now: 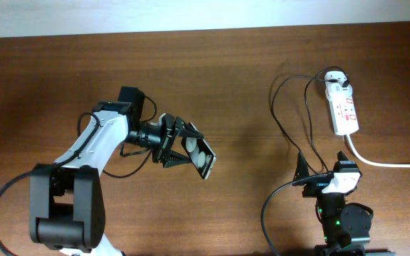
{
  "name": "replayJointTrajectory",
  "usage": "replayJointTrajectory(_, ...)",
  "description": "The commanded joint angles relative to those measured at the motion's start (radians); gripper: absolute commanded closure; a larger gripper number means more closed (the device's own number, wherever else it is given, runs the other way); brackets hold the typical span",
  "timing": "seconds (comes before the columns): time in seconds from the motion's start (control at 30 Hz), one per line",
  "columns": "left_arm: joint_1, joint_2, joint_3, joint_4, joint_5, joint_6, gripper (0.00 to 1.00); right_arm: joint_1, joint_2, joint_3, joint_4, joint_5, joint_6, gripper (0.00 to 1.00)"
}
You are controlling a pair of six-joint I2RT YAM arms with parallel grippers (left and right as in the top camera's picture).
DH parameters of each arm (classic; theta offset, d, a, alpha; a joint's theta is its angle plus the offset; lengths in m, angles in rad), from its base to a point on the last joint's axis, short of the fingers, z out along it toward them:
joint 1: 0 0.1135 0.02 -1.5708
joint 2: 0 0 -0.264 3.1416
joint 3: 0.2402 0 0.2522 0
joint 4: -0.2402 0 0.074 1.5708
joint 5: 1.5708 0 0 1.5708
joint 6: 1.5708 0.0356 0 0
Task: Plug charger to phone and switch on socket
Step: 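Open the right gripper and raise it toward the held phone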
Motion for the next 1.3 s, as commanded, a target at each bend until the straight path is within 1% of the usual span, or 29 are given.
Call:
replayJointTrajectory(0.0, 0.005, 0.000, 0.000, 0.002, 0.060, -0.003, 0.32, -0.006, -0.002, -0.008, -0.003, -0.047, 0.034, 0.01)
replayJointTrajectory(0.1, 0.005, 0.000, 0.000, 0.002, 0.060, -0.003, 0.32, -0.006, -0.002, -0.008, 0.005, -0.130, 0.187, 0.01)
replayJointTrajectory(0.17, 0.005, 0.000, 0.000, 0.002, 0.060, -0.003, 0.32, -0.006, -0.002, -0.008, 0.018, -0.270, 0.377, 0.01)
replayJointTrajectory(0.27, 0.005, 0.000, 0.000, 0.002, 0.060, -0.003, 0.32, -0.006, -0.002, -0.008, 0.027, -0.455, 0.483, 0.01)
replayJointTrajectory(0.33, 0.005, 0.000, 0.000, 0.002, 0.060, -0.003, 0.32, -0.006, -0.002, -0.008, 0.027, -0.574, 0.503, 0.01)
replayJointTrajectory(0.4, 0.005, 0.000, 0.000, 0.002, 0.060, -0.003, 0.32, -0.006, -0.002, -0.008, 0.027, -0.649, 0.503, 0.01)
replayJointTrajectory(0.47, 0.005, 0.000, 0.000, 0.002, 0.060, -0.003, 0.32, -0.006, -0.002, -0.008, 0.030, -0.697, 0.534, 0.01)
replayJointTrajectory(0.6, 0.005, 0.000, 0.000, 0.002, 0.060, -0.003, 0.32, -0.006, -0.002, -0.008, 0.030, -0.736, 0.773, 0.01)
replayJointTrajectory(0.67, 0.005, 0.000, 0.000, 0.002, 0.060, -0.003, 0.32, -0.006, -0.002, -0.008, 0.029, -0.737, 0.863, 0.01)
replayJointTrajectory(0.7, 0.005, 0.000, 0.000, 0.002, 0.060, -0.003, 0.32, -0.006, -0.002, -0.008, 0.029, -0.736, 0.885, 0.01)
replayJointTrajectory(0.87, 0.005, 0.000, 0.000, 0.002, 0.060, -0.003, 0.32, -0.006, -0.002, -0.008, 0.060, -0.724, 0.888, 0.01)
replayJointTrajectory(0.93, 0.005, 0.000, 0.000, 0.002, 0.060, -0.003, 0.32, -0.006, -0.002, -0.008, 0.036, -0.729, 0.888, 0.01)
replayJointTrajectory(0.97, 0.005, 0.000, 0.000, 0.002, 0.060, -0.003, 0.32, -0.006, -0.002, -0.008, 0.012, -0.740, 0.882, 0.01)
replayJointTrajectory(1.03, 0.005, 0.000, 0.000, 0.002, 0.060, -0.003, 0.32, -0.006, -0.002, -0.008, 0.018, -0.753, 0.817, 0.01)
replayJointTrajectory(1.1, 0.005, 0.000, 0.000, 0.002, 0.060, -0.003, 0.32, -0.006, -0.002, -0.007, 0.019, -0.765, 0.817, 0.01)
replayJointTrajectory(1.17, 0.005, 0.000, 0.000, 0.002, 0.060, -0.003, 0.32, -0.006, -0.002, 0.031, -0.037, -0.746, 0.863, 0.01)
replayJointTrajectory(1.27, 0.005, 0.000, 0.000, 0.002, 0.060, -0.003, 0.32, -0.006, 0.009, 0.093, -0.148, -0.714, 0.869, 0.01)
